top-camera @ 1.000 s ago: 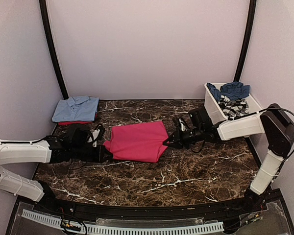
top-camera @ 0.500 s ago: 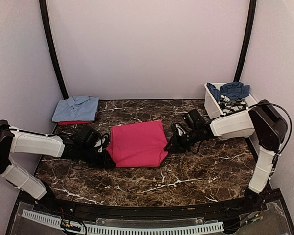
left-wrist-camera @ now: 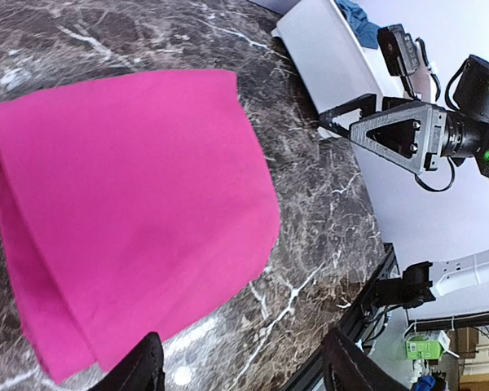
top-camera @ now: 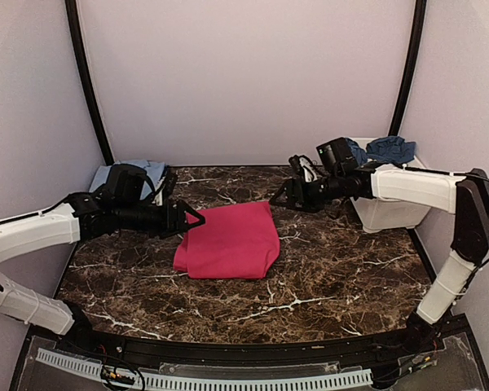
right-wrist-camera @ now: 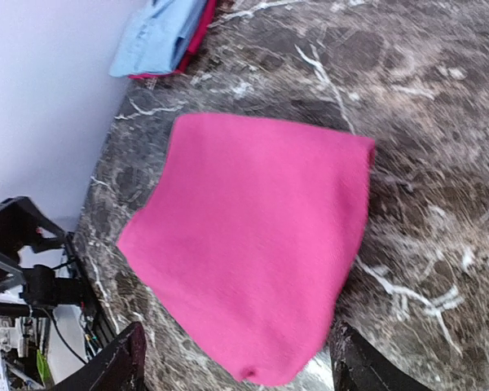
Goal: Fold and stack the mixed laundry pile
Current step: Smooth out the square-folded trousers at the center of the board.
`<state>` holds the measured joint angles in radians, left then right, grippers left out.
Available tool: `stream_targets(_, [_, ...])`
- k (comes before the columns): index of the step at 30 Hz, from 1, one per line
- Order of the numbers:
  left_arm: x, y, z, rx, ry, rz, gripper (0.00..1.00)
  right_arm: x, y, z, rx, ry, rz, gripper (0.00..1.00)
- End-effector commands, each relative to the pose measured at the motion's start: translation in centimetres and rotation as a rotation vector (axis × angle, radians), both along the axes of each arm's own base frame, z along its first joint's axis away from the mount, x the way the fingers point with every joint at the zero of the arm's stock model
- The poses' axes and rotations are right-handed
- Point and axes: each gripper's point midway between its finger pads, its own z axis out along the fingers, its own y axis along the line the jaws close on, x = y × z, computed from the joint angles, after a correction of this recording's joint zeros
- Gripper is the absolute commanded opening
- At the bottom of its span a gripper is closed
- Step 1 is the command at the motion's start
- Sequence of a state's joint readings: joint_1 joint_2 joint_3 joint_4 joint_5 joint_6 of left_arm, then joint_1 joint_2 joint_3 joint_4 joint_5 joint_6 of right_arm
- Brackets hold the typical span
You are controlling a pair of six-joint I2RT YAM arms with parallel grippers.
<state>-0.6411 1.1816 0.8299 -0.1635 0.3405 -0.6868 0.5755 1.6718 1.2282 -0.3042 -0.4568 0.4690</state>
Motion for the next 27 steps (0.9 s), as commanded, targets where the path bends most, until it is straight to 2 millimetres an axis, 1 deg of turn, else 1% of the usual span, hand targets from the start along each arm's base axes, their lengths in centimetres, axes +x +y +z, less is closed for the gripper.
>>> stream_targets(1, [2.2, -4.5, -0.6, -0.095, 0.025, -0.127, 0.66, 0.9, 4.5, 3.5, 0.217, -0.001, 0.108, 0.74])
stream_targets(2, [3.2, -5.4, -1.5, -0.096, 0.037, -0.133, 0.66, 1.2, 5.5, 3.5, 0.25, 0.007, 0.129, 0.74])
stream_targets(3, [3.5, -5.7, -2.0, -0.098, 0.047, -0.136, 0.66, 1.5, 6.4, 3.1, 0.271, 0.02, 0.141, 0.74])
stream_targets(4, [4.4, -6.1, -3.4, -0.091, 0.063, -0.131, 0.67, 2.0, 7.2, 2.7, 0.288, 0.027, 0.153, 0.74])
stream_targets(5, [4.7, -6.2, -4.0, -0.095, 0.081, -0.127, 0.67, 2.6, 8.0, 2.1, 0.297, 0.04, 0.163, 0.74])
stream_targets(6, [5.7, -5.9, -5.6, -0.089, 0.107, -0.107, 0.67, 3.2, 8.5, 0.0, 0.286, 0.082, 0.161, 0.74])
stream_targets(7, [6.0, -5.7, -7.6, -0.081, 0.161, -0.094, 0.67, 3.8, 8.9, -1.3, 0.28, 0.106, 0.158, 0.73])
stream_targets(8, [6.9, -4.8, -8.4, -0.085, 0.187, -0.058, 0.66, 4.5, 9.1, -2.7, 0.271, 0.127, 0.15, 0.73])
stream_targets(9, [6.9, -4.2, -10.3, -0.075, 0.237, -0.044, 0.66, 5.2, 9.1, -4.0, 0.259, 0.136, 0.14, 0.73])
stream_targets(10, [7.8, -3.2, -11.0, -0.087, 0.253, -0.003, 0.66, 6.0, 8.9, -5.3, 0.245, 0.147, 0.123, 0.72])
stream_targets(11, [8.0, -2.1, -12.5, -0.08, 0.288, 0.028, 0.66, 6.6, 8.6, -6.7, 0.232, 0.163, 0.108, 0.72])
stream_targets(12, [8.0, -1.6, -13.2, -0.084, 0.316, 0.048, 0.66, 7.2, 8.1, -8.0, 0.217, 0.177, 0.089, 0.71])
stream_targets(13, [7.9, -0.7, -14.4, -0.085, 0.349, 0.069, 0.66, 7.8, 7.5, -9.3, 0.202, 0.195, 0.068, 0.7])
stream_targets(15, [7.6, 0.4, -15.4, -0.084, 0.389, 0.096, 0.66, 8.6, 6.3, -11.2, 0.167, 0.215, 0.046, 0.69])
stream_targets(16, [7.5, 0.8, -15.5, -0.077, 0.387, 0.104, 0.67, 8.8, 5.9, -11.8, 0.142, 0.211, 0.042, 0.68])
stream_targets(17, [7.2, 1.3, -15.1, -0.071, 0.383, 0.114, 0.68, 9.1, 5.5, -12.1, 0.108, 0.197, 0.037, 0.68])
stream_targets(18, [7.4, 1.8, -14.8, -0.048, 0.357, 0.128, 0.69, 9.2, 5.3, -11.6, 0.083, 0.174, 0.044, 0.67])
stream_targets(19, [7.2, 2.4, -13.5, -0.034, 0.336, 0.143, 0.71, 9.1, 5.2, -10.8, 0.065, 0.14, 0.054, 0.67])
stream_targets(20, [7.8, 3.2, -11.6, -0.015, 0.269, 0.177, 0.74, 8.9, 5.4, -8.6, 0.055, 0.077, 0.063, 0.66])
stream_targets(21, [7.7, 4.3, -11.4, 0.009, 0.277, 0.21, 0.78, 8.5, 5.6, -6.8, 0.041, 0.017, 0.08, 0.66])
stream_targets(22, [8.0, 5.3, -9.8, 0.01, 0.231, 0.254, 0.86, 8.0, 5.9, -5.0, 0.022, -0.041, 0.101, 0.66])
stream_targets(23, [8.1, 6.7, -9.5, 0.014, 0.246, 0.307, 0.9, 7.1, 6.5, -3.3, -0.001, -0.099, 0.123, 0.66])
stream_targets(24, [8.0, 7.8, -8.6, 0.009, 0.228, 0.347, 0.94, 6.3, 7.0, -2.0, -0.026, -0.156, 0.147, 0.66])
stream_targets(25, [8.2, 9.4, -8.5, -0.001, 0.246, 0.406, 0.96, 4.7, 8.2, -0.9, -0.052, -0.207, 0.185, 0.66])
stream_targets(26, [7.9, 10.4, -7.8, -0.015, 0.235, 0.436, 0.97, 3.5, 9.0, -0.2, -0.079, -0.25, 0.218, 0.65])
stream_targets(27, [8.0, 11.8, -7.7, -0.027, 0.242, 0.478, 0.98, 2.4, 9.7, 0.2, -0.102, -0.284, 0.245, 0.65])
